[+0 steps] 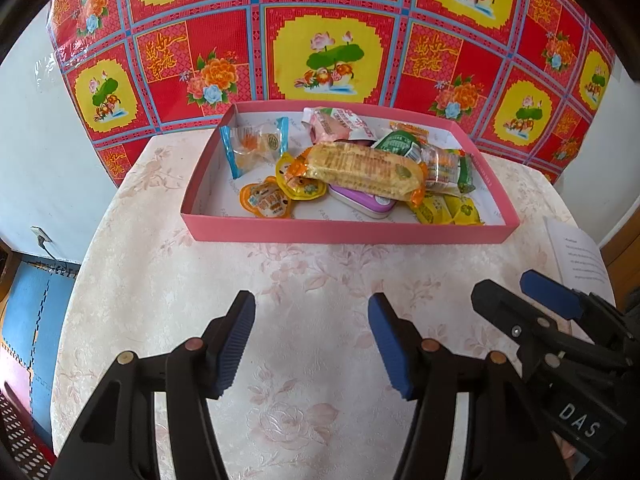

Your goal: Organize snacks

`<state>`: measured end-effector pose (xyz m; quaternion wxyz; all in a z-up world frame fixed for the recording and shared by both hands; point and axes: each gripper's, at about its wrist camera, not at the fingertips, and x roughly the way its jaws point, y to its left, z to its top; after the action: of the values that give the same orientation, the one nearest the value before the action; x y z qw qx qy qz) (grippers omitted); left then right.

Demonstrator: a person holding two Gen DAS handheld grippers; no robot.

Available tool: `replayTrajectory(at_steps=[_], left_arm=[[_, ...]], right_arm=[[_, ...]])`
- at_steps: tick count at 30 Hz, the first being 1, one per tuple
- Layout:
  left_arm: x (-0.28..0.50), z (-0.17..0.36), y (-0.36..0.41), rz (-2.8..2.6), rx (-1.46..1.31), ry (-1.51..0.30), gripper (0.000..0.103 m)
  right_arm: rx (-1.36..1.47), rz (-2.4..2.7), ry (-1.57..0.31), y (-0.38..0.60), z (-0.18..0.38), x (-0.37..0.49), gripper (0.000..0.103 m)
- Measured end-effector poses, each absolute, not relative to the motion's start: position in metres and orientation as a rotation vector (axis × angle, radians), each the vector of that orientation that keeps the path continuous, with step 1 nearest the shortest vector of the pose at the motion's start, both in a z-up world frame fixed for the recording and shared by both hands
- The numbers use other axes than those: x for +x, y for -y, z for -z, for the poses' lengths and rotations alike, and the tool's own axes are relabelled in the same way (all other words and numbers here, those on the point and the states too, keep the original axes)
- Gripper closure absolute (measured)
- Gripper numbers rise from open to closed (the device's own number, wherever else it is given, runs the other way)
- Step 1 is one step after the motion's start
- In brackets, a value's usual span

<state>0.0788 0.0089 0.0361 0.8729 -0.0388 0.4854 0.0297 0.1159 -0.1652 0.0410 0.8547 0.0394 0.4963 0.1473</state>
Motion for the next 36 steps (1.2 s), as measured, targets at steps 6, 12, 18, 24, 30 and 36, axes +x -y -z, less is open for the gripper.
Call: replayTrajectory(at_steps=[6, 12, 18, 24, 30, 36], left_arm=[[0.0784, -0.0356, -0.009, -0.063, -0.081, -1.014, 0.041], [0.0782, -0.0352, -0.0097, -0.064, -0.081, -1.015, 0.041], [0.0784, -0.0353, -0.0096, -0.064, -0.08, -1.015, 0.041], [0.0784, -0.0354, -0.0095, -0.064, -0.079, -1.016, 0.041], [0.0784, -0.0353, -0.0094, -0.063, -0.079, -1.016, 0.041], [0.0784, -0.0349, -0.0098, -0.064, -0.08, -1.017, 0.041]], right_arm=[[0.082, -0.309, -1.047, 0.1646, -0.0403, 0.1163, 0.038], [0.078, -0.307, -1.049, 0.1641, -0.0399, 0.1162, 0.038], [0.078, -0.308, -1.049, 0.1636, -0.0397, 0.1153, 0.038], [0.078, -0.306, -1.05, 0.1633, -0.0393, 0.114, 0.038], [0.078, -0.308, -1.051, 0.1634, -0.0386, 0.1145, 0.038], [0.078, -0.308, -1.051, 0.1633, -0.0385, 0.1146, 0.038]])
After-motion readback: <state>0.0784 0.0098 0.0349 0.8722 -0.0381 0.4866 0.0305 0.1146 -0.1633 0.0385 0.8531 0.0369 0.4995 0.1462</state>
